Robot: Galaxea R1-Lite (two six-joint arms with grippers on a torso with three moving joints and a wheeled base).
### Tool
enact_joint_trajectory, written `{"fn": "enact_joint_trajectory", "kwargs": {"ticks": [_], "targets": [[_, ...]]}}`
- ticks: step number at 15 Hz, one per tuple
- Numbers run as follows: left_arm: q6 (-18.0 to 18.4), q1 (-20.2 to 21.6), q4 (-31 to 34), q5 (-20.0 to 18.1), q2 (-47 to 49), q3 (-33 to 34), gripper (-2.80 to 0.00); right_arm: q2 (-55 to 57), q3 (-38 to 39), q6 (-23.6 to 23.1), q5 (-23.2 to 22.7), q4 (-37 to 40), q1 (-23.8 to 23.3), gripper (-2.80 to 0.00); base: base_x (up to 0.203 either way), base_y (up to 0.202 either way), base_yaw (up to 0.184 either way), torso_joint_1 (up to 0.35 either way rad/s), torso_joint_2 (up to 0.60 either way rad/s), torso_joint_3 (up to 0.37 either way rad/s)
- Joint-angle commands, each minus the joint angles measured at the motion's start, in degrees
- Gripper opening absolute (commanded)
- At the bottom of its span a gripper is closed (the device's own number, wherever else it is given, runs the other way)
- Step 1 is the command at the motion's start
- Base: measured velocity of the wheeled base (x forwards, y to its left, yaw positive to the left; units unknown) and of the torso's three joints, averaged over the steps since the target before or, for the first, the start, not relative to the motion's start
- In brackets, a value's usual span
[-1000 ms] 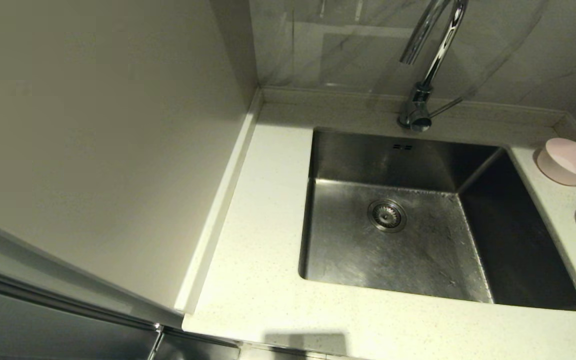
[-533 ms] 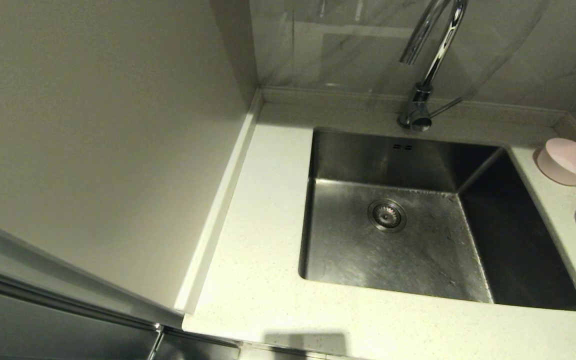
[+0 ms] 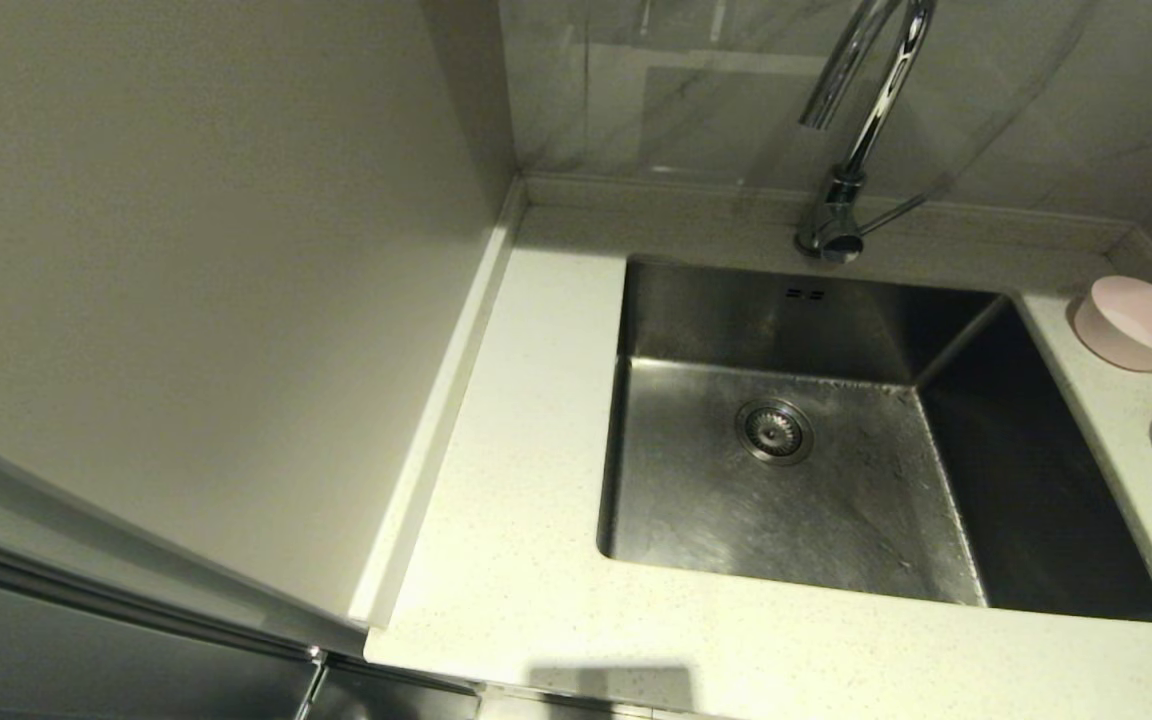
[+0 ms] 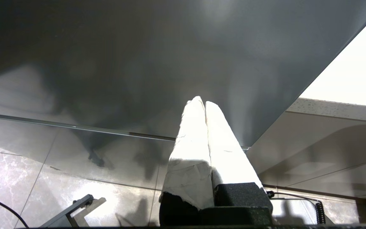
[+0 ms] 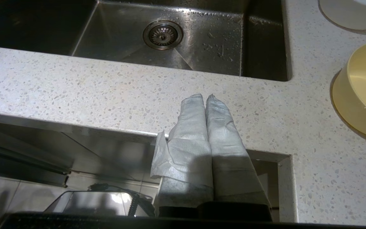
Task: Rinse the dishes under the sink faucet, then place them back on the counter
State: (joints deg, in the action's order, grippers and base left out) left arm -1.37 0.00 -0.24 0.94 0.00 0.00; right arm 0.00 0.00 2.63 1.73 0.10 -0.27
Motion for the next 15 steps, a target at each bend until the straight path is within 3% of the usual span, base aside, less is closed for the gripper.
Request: {"fn": "enact_joint_trajectory", "kwargs": {"ticks": [1, 15], "targets": [[0.0, 0.0, 0.0, 0.0, -0.1, 0.0, -2.80, 0.1, 0.0, 0.0, 0.0, 0.0, 0.0, -2.80, 0.000, 0.000, 0.000, 0.000, 0.00, 0.000], [0.0, 0.0, 0.0, 0.0, -0.1, 0.0, -2.80, 0.1, 0.0, 0.0, 0.0, 0.0, 0.0, -2.80, 0.000, 0.000, 0.000, 0.000, 0.00, 0.000]]}}
